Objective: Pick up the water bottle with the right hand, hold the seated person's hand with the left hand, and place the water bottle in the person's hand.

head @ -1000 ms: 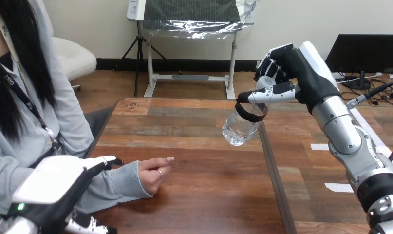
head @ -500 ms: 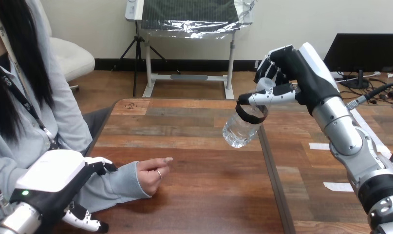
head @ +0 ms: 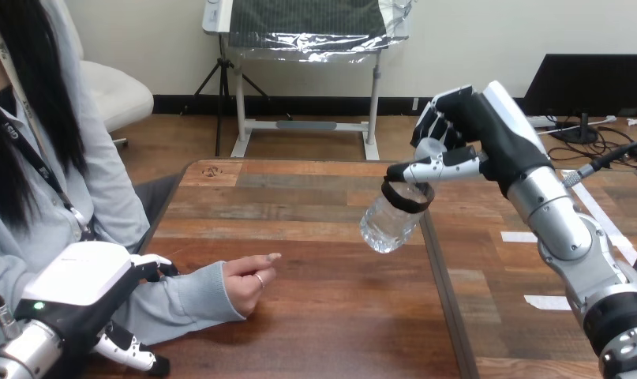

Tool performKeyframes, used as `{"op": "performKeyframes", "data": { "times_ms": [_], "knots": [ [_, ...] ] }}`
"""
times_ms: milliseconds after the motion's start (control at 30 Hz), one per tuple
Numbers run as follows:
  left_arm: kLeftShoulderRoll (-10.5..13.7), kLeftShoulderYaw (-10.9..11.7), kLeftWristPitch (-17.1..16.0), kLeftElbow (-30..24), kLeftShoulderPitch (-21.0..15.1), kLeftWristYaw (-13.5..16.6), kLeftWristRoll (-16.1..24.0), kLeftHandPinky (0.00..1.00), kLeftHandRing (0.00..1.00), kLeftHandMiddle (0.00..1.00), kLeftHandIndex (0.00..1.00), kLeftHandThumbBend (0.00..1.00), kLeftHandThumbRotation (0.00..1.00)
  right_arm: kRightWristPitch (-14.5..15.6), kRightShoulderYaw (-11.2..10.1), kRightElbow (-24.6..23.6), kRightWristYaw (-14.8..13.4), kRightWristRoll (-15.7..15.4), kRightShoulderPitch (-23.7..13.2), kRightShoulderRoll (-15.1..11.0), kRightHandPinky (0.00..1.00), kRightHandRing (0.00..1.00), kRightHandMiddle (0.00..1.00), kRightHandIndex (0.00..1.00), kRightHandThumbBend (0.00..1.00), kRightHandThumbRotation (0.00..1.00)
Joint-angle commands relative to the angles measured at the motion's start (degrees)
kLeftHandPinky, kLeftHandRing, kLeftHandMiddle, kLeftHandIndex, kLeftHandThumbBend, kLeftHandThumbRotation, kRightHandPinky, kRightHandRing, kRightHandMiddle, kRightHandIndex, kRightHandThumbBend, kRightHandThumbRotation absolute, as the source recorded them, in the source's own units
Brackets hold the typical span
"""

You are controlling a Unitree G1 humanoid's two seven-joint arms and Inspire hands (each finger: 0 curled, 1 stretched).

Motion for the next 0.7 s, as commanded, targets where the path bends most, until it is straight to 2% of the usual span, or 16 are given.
{"op": "performKeyframes", "data": {
  "times_ms": [0, 333, 467, 667],
  "knots": [
    [2.69, -3.02, 0.45, 4.44, -5.94, 2.8, 2.49, 0.73, 0.77, 0.76, 0.79, 1.0, 0.31, -2.17, -2.43, -3.66, 0.61, 2.15, -2.1, -1.09, 0.12, 0.17, 0.25, 0.25, 0.67, 0.0],
    [3.68, -6.92, -0.9, 13.23, -10.64, 8.12, 3.37, 0.73, 0.75, 0.75, 0.79, 1.0, 0.39, -3.75, -2.85, -3.97, 1.56, 2.82, -1.35, -1.37, 0.12, 0.18, 0.26, 0.25, 0.66, 0.0],
    [3.75, -8.1, -0.33, 15.52, -12.06, 8.18, 2.88, 0.74, 0.76, 0.76, 0.8, 1.0, 0.43, -4.4, -2.88, -4.13, 1.56, 2.88, -1.08, -1.57, 0.13, 0.18, 0.26, 0.25, 0.65, 0.0],
    [4.37, -9.81, -0.62, 17.55, -13.27, 9.46, 2.95, 0.74, 0.76, 0.76, 0.8, 1.0, 0.46, -4.1, -3.46, -4.8, 3.1, 4.36, -0.75, -1.59, 0.13, 0.17, 0.26, 0.25, 0.65, 0.0]
  ]
}}
